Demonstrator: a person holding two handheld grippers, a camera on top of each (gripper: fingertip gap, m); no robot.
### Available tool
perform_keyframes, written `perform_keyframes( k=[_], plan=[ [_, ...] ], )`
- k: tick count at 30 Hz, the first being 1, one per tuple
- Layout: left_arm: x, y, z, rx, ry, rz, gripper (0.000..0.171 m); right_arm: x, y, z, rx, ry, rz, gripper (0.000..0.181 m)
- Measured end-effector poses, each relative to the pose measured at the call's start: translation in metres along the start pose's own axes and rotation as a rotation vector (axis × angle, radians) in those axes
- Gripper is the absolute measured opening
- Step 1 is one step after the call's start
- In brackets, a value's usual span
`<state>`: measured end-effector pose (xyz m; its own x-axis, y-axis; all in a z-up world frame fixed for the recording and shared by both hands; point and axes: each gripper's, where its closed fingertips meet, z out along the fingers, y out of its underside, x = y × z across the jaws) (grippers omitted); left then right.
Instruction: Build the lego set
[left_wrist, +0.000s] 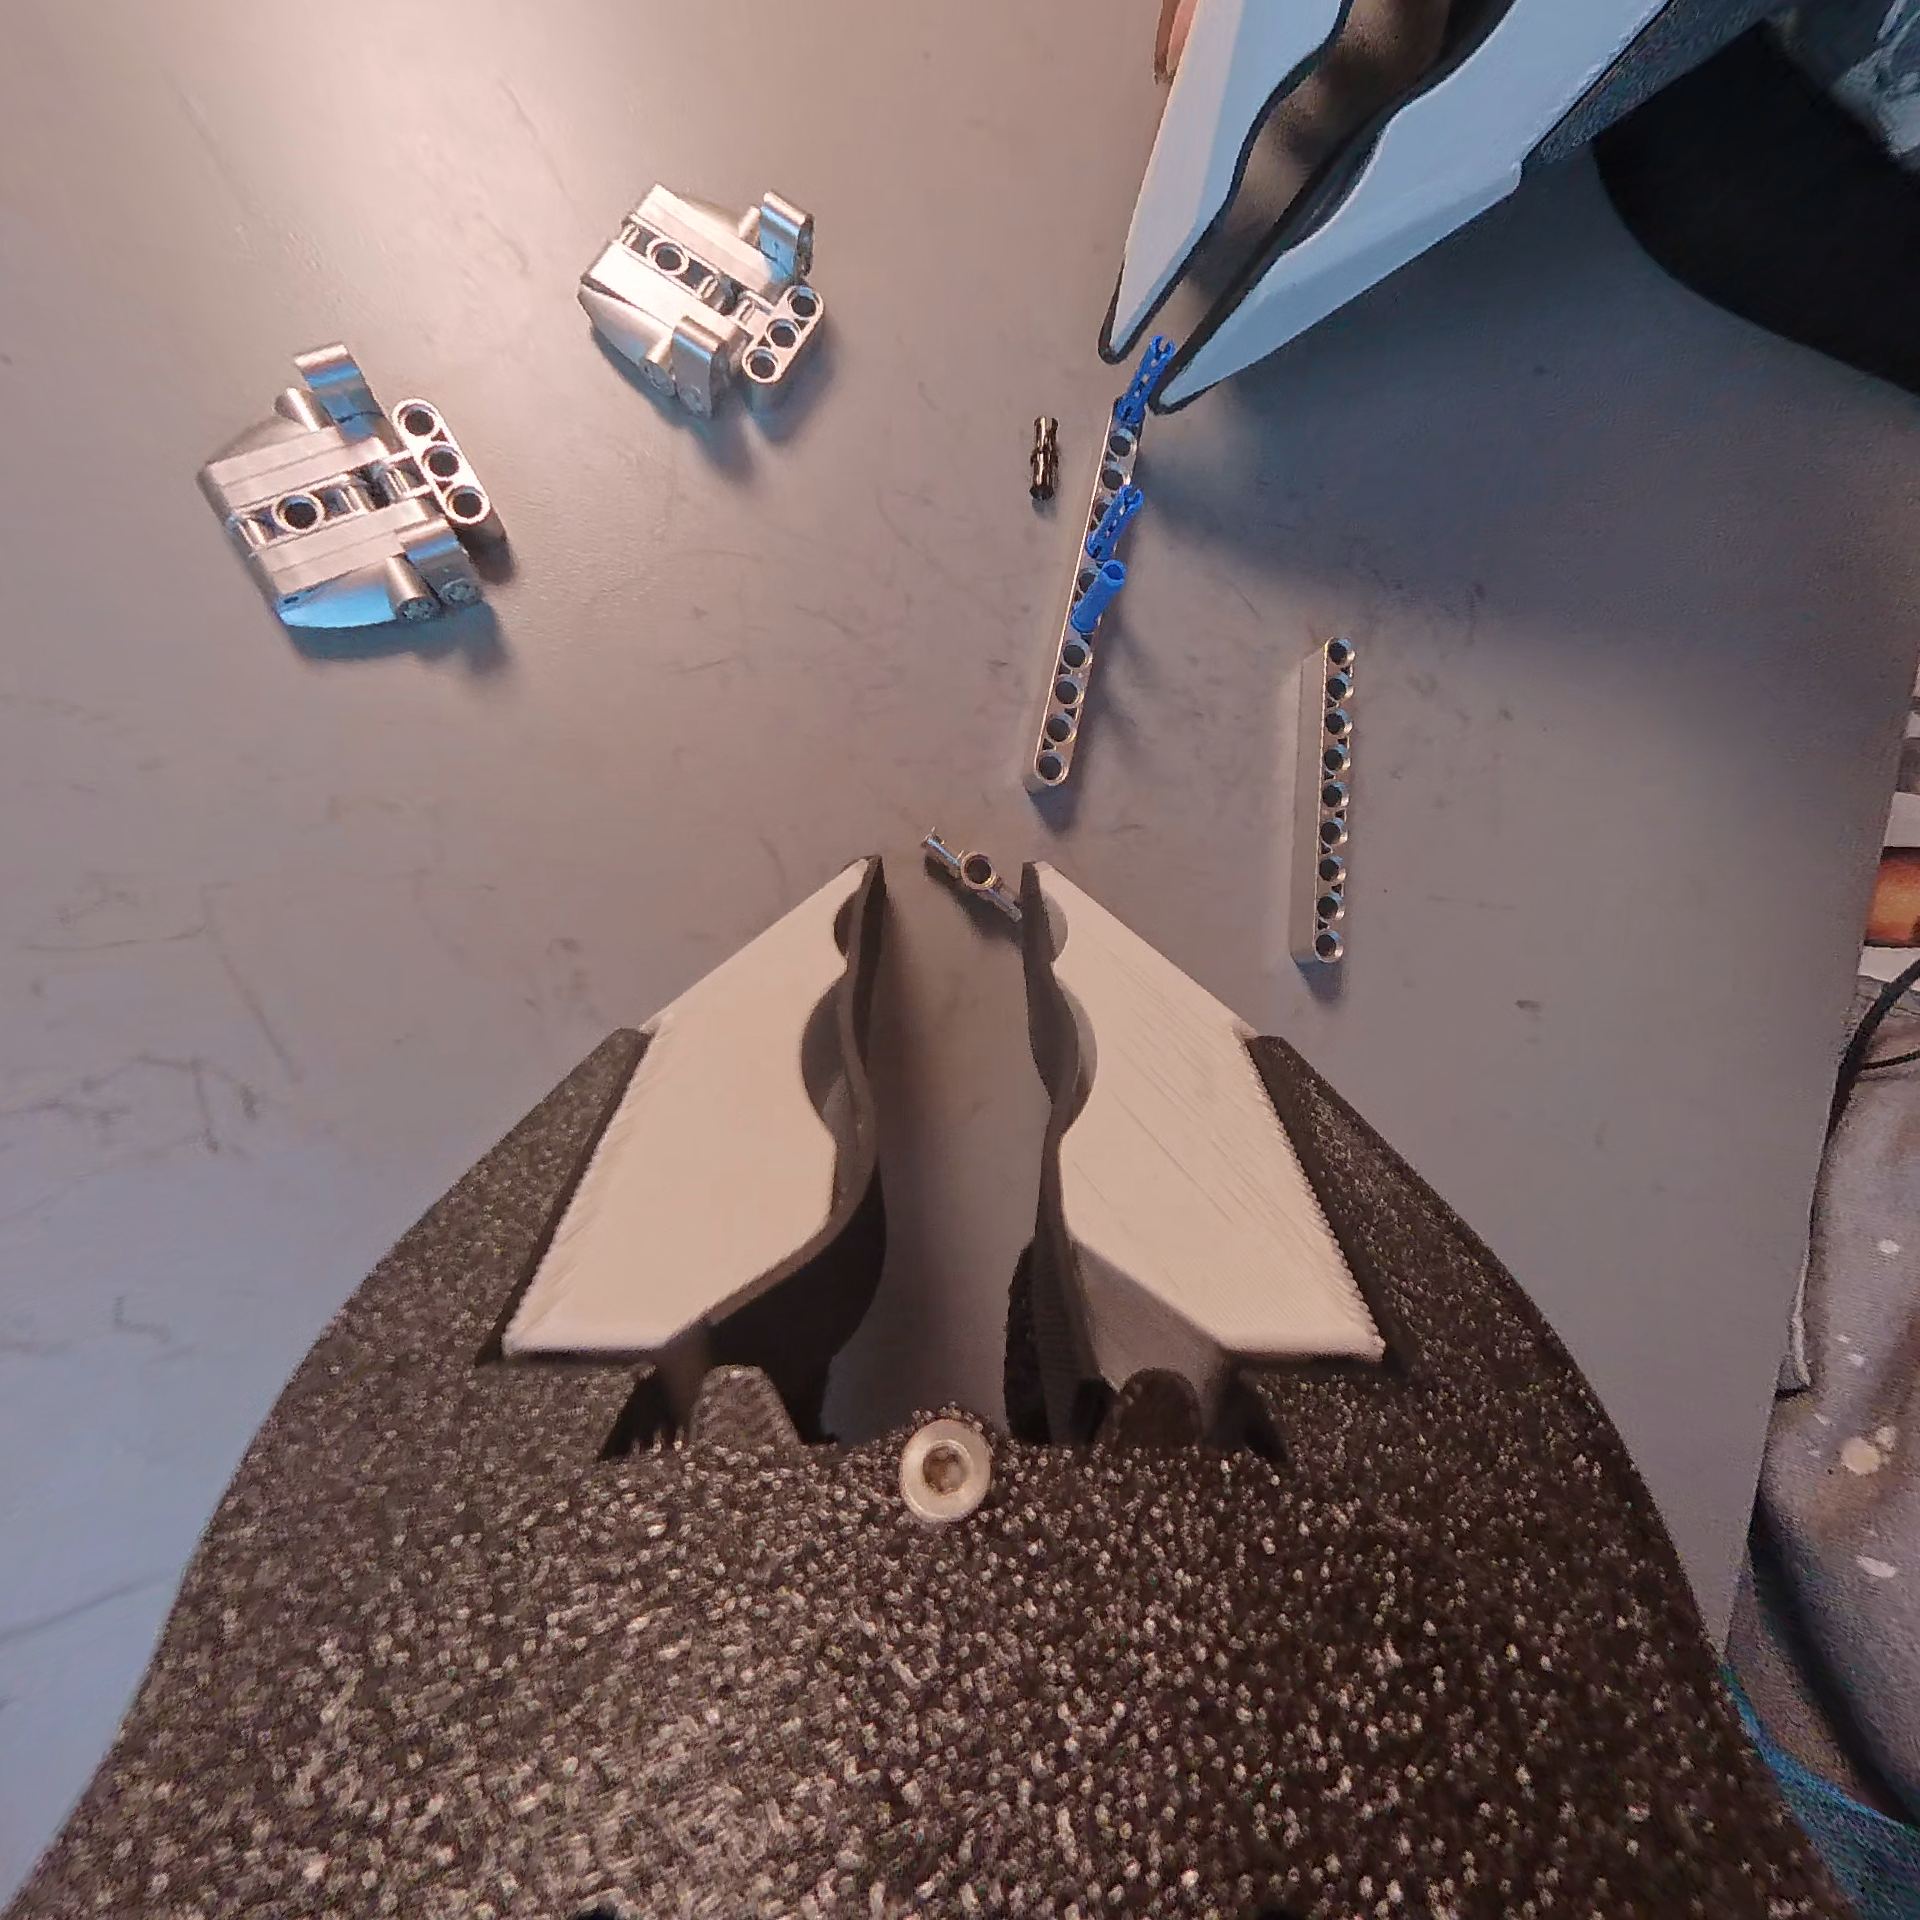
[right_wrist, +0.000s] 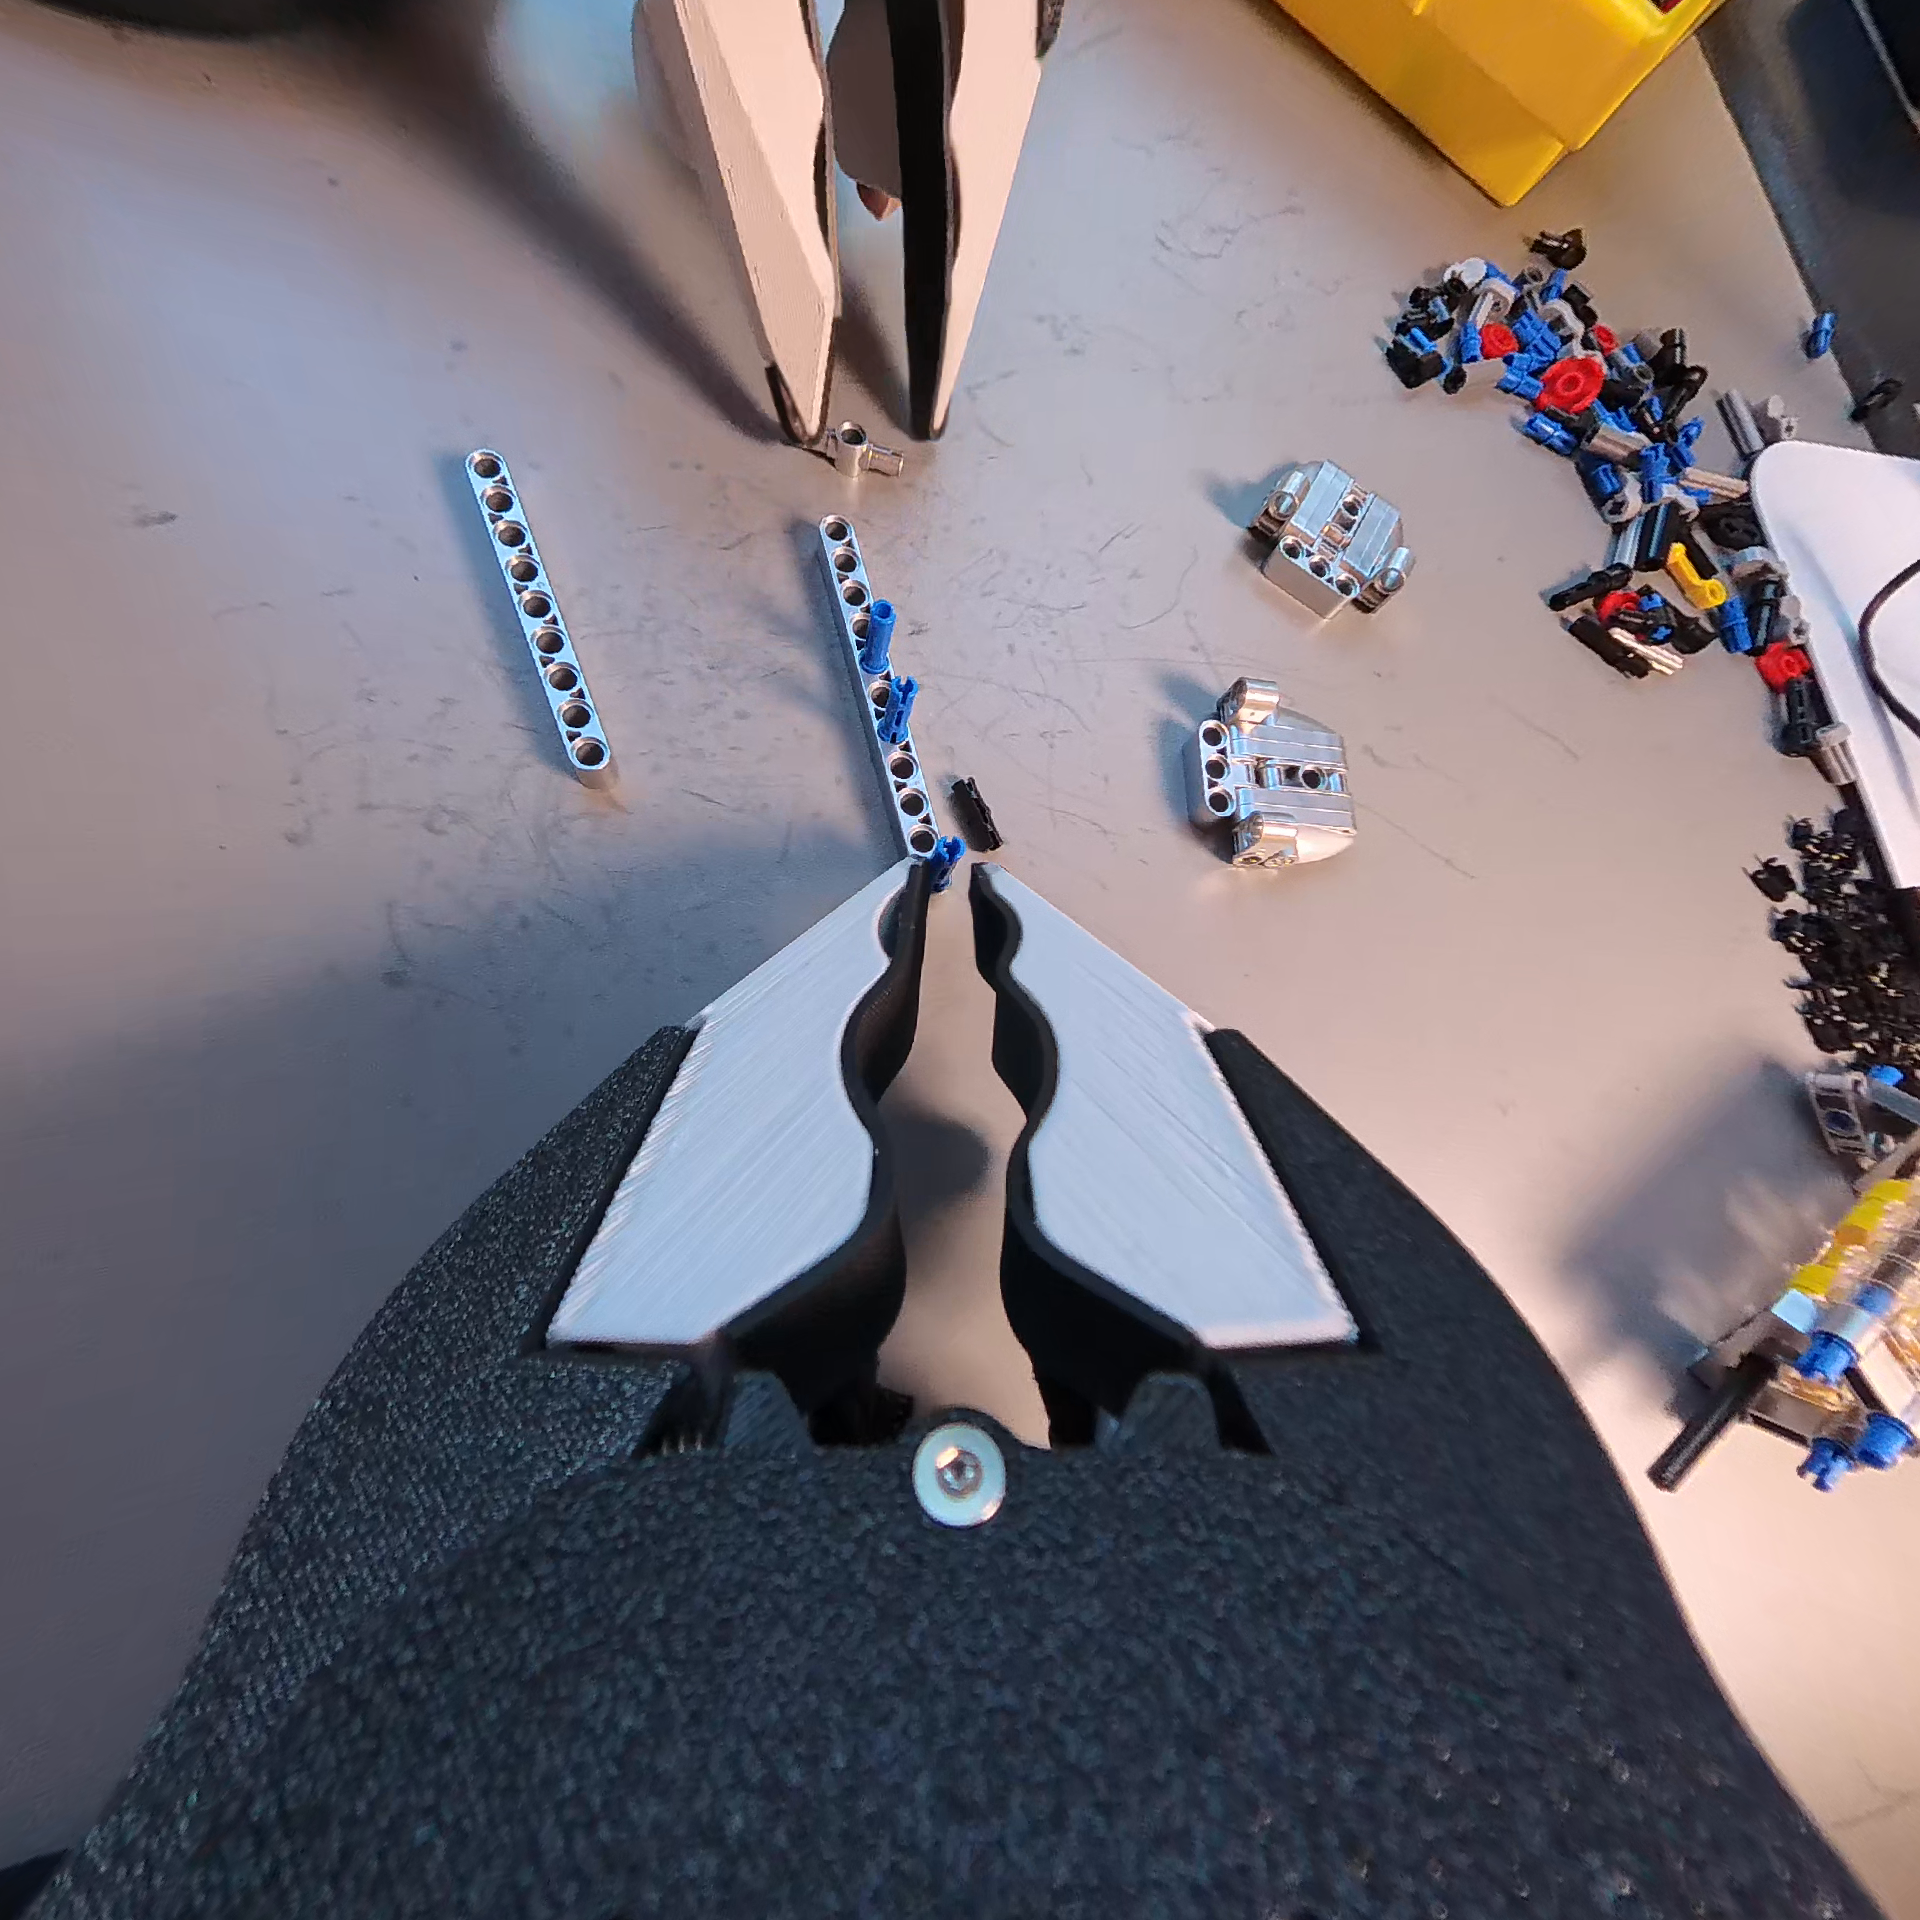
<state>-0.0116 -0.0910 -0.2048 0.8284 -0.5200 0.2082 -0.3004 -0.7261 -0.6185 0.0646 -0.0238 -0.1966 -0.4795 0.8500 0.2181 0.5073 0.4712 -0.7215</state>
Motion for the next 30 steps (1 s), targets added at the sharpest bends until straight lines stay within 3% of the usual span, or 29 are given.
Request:
perform_keyframes(
  k=[9,20,25,28,30],
  plan=[
    [-0.009,0.003,0.0,-0.013,-0.071,0.082,0.004,0.007,-0.003,-0.003,0.016,0.037,0.0,0.007],
    [-0.009,0.002,0.001,-0.01,-0.064,0.143,0.003,0.004,-0.007,-0.007,0.041,0.025,-0.006,0.016],
    [-0.009,-0.01,-0.003,0.078,-0.028,0.113,0.003,0.001,-0.009,0.001,0.038,0.022,-0.006,0.018],
    [-0.009,-0.024,-0.008,0.168,-0.017,0.093,0.003,-0.001,-0.006,0.007,0.001,0.014,-0.03,0.003],
    [-0.007,-0.034,-0.011,0.229,-0.002,0.087,0.003,-0.002,-0.004,0.003,-0.008,0.001,-0.038,0.003]
  ],
)
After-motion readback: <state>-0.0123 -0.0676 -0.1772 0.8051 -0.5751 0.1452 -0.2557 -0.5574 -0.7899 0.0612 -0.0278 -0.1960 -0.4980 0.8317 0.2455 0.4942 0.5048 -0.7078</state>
